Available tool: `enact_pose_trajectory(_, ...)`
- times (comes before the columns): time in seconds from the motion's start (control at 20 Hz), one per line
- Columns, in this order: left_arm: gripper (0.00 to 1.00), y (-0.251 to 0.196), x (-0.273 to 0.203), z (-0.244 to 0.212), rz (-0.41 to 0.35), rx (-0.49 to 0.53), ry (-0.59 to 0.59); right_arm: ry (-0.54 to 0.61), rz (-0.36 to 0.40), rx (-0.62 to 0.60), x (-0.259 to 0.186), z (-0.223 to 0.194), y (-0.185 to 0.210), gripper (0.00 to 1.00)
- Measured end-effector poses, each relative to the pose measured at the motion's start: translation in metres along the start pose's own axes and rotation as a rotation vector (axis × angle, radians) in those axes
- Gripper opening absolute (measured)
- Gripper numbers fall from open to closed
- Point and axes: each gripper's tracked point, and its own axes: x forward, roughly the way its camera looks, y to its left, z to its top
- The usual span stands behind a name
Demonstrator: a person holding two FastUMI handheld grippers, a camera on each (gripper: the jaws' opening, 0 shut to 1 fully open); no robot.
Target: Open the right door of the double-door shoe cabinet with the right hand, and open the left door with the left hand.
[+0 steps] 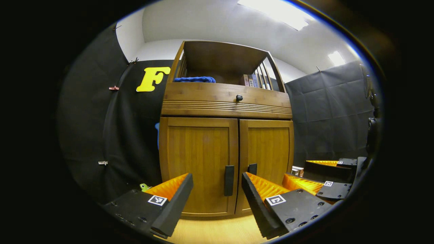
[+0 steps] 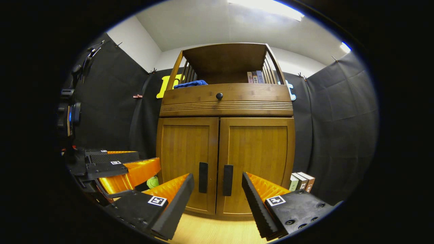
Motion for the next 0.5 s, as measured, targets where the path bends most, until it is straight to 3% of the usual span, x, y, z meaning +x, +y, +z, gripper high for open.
enact_pose_trajectory(0.5,0.89,0.011,-0.01,0.007,-0.012,0.012,-0.048,0.062,0.0,0.013,0.043,-0.028,0.001,0.91)
